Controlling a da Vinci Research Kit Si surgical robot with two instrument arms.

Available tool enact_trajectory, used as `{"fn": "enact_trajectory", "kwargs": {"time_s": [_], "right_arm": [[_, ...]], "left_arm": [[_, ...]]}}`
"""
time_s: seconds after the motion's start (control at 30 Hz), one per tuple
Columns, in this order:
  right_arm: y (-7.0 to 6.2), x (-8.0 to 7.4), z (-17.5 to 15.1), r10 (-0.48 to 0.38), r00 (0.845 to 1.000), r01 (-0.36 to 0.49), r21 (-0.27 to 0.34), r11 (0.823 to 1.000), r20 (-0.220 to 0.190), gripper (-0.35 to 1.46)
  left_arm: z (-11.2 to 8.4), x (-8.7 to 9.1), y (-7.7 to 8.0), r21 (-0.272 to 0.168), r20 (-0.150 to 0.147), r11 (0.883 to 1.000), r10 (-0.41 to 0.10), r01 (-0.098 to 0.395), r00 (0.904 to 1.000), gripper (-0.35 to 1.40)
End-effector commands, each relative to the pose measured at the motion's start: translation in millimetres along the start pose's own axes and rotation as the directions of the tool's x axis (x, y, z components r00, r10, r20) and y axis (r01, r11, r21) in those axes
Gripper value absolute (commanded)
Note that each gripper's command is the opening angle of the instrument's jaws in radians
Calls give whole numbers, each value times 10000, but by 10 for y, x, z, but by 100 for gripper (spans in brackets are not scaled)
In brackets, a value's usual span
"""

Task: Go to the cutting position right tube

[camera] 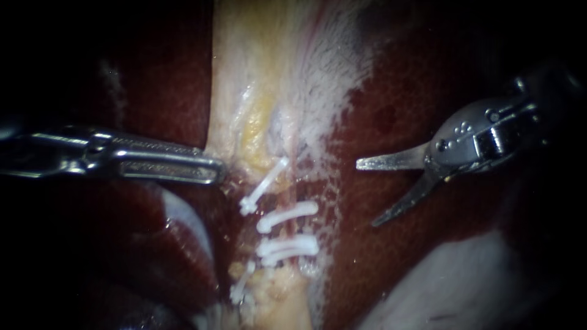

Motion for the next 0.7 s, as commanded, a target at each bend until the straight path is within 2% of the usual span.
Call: {"fn": "enact_trajectory", "kwargs": {"time_s": [0.03, 0.23, 0.3, 0.4, 0.53, 0.63, 0.7], "right_arm": [[-1, -1, 3, -9, 10000, 9, 68, 10000, -8, 144], [-9, -11, 17, 767, 9971, -765, 570, 9954, -10, 140], [-12, -15, 24, 1185, 9930, -1183, 812, 9897, 26, 137], [-18, -21, 34, 1674, 9858, -1674, 1136, 9793, 101, 132], [-27, -29, 54, 2257, 9738, -2270, 1687, 9592, 273, 123], [-33, -33, 68, 2617, 9636, -2670, 2513, 9304, 548, 100], [-36, -34, 76, 2693, 9611, -2757, 2691, 9228, 614, 88]], "left_arm": [[-1, -1, -1, 3, 3, 10000, 1, -1, 10000, -35], [-12, -18, -5, 81, -6, 9999, -89, 89, 10000, -35], [-21, -29, -6, -4, 17, 9998, -207, 207, 9998, -35], [-37, -45, -8, -108, 120, 9999, -70, 71, 9999, -35], [-57, -63, -12, -185, 332, 9998, 41, -35, 9994, -35], [-69, -73, -17, -250, 438, 9997, 94, -83, 9990, -35], [-73, -77, -20, -264, 472, 9996, 129, -116, 9988, -35]]}}
